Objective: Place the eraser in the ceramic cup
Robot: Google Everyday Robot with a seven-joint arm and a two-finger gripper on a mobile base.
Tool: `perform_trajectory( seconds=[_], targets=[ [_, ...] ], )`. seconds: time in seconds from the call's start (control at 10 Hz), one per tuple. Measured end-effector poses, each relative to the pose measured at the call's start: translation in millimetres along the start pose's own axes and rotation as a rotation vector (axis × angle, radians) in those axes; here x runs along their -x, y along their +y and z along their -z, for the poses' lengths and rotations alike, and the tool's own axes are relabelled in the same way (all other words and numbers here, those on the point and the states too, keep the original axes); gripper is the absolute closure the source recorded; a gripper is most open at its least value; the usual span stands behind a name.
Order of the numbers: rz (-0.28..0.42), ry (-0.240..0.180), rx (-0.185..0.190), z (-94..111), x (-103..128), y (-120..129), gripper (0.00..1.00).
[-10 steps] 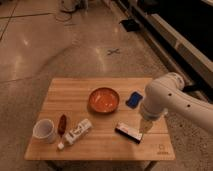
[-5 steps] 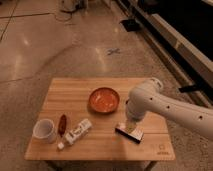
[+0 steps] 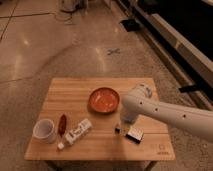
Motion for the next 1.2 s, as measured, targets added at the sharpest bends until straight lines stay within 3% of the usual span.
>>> perform_trajectory(
  seconds=[0.3,0.9,1.0,1.2],
  targets=[
    [-0.068,0.024,0.030,-22.6,-3.5,-10.8,0.35],
    [-0.149,0.066,0.085,-47.4,-5.1,-17.9,0.35],
    [-0.160,0.069,0.088,-49.7,-5.8,-18.7,0.39],
    [-0.179,0.070,0.087,-51.9,-5.8,-21.5,0.61]
  ],
)
